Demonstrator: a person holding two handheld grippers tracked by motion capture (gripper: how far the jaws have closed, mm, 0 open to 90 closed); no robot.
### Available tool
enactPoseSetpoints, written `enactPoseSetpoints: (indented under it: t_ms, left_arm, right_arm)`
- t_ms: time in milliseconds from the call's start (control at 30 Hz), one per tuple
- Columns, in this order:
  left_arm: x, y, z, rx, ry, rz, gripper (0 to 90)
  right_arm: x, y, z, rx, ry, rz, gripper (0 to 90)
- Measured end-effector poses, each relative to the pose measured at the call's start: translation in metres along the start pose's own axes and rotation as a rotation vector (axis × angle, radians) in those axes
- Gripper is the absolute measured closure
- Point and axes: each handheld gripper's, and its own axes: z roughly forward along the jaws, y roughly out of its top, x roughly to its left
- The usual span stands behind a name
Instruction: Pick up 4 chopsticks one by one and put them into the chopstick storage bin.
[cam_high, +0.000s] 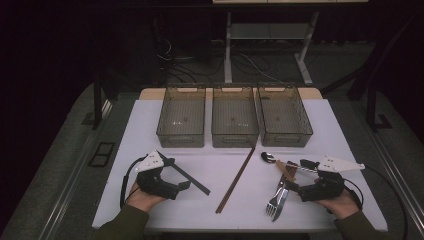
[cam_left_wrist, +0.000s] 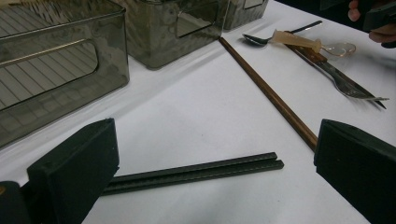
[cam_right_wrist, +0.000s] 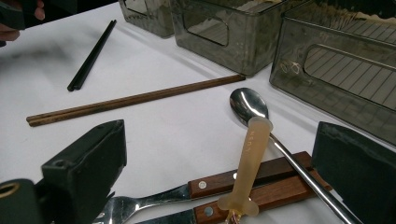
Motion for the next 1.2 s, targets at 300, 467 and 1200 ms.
enactPoseSetpoints:
  t_ms: [300,467,1200]
  left_arm:
    - [0.001,0.0,0.001,0.015,0.015,0.0,1.0]
    - [0.004,0.0,0.002,0.032,0.04,-0.005,8.7]
    - [0.027,0.008,-0.003,0.094,0.195,-0.058,75.9]
  right_arm:
    - [0.0,0.0,0.0,0.002,0.0,-0.003,3.6]
    - [-0.001,-0.001,0.0,-0.001,0.004,0.005,3.6]
    - [0.0,-0.001,0.0,-0.003,-0.004,0.01,3.6]
